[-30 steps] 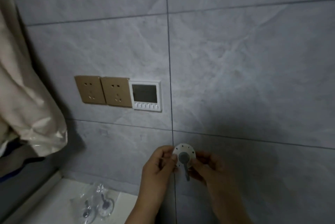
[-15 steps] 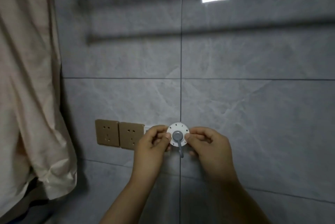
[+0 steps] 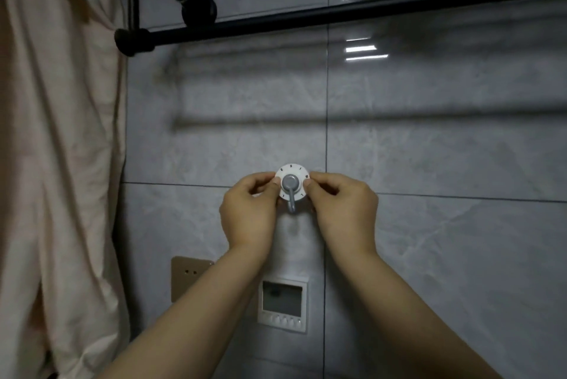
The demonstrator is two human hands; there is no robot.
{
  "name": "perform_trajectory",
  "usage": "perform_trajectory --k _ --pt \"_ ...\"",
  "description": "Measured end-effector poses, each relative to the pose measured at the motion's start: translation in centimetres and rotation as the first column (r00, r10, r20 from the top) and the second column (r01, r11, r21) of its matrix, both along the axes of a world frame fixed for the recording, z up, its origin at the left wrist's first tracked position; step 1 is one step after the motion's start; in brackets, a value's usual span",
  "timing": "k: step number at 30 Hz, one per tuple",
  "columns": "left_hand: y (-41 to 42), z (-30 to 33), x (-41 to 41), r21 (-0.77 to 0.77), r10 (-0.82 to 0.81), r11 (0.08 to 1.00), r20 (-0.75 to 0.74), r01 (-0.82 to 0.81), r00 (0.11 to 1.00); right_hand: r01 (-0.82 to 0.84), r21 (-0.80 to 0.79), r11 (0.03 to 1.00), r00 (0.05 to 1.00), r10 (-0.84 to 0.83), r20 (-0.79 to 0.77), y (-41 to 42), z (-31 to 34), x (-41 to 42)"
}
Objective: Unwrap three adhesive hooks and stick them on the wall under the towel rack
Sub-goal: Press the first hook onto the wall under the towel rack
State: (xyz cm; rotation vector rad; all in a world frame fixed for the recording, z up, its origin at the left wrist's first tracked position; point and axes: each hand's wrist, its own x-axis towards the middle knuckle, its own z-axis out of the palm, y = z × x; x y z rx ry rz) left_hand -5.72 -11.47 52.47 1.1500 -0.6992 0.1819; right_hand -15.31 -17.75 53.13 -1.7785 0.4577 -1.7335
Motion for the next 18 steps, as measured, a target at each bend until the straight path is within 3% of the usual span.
perform_trajectory --k 10,18 --pt "-0.7 4.3 2.1 -0.062 0.006 0.998 -0.004 -0.006 1.000 0.097 0.020 0.995 0.990 -0.098 0.103 0.3 3.8 4.0" --pt "-1.4 5.2 3.7 -0.033 0.081 0.996 0.083 -0.078 0.993 0.108 0.059 0.992 0.985 -0.115 0.131 -0.2 4.3 5.7"
